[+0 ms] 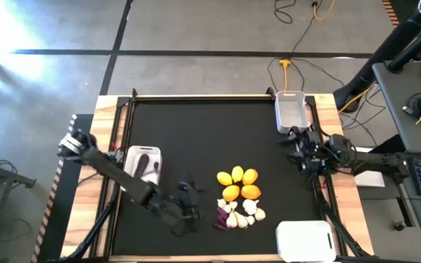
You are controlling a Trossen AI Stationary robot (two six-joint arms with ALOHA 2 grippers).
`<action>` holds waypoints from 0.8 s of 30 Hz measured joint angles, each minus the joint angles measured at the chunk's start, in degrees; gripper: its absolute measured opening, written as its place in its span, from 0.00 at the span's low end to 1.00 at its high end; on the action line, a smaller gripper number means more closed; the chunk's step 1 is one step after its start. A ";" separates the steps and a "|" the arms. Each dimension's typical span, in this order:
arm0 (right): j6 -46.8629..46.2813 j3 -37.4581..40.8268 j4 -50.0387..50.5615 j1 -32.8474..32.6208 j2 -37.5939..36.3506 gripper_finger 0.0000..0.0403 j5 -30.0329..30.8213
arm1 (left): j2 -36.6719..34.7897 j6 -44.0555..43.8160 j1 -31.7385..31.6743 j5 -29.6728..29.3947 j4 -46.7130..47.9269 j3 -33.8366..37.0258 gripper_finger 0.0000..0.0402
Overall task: Sort produce into baskets
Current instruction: Put the eggplant into the top white bin
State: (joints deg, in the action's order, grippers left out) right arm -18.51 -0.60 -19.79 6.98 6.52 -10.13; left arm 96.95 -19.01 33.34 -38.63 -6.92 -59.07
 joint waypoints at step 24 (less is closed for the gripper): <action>1.09 -7.09 -6.15 -22.77 27.83 0.59 15.19 | 17.85 -3.13 3.07 11.07 -15.79 -0.04 0.63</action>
State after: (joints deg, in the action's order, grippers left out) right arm -17.42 -7.69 -25.93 -15.79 34.35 5.05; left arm 114.80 -22.15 36.40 -27.56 -22.71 -59.11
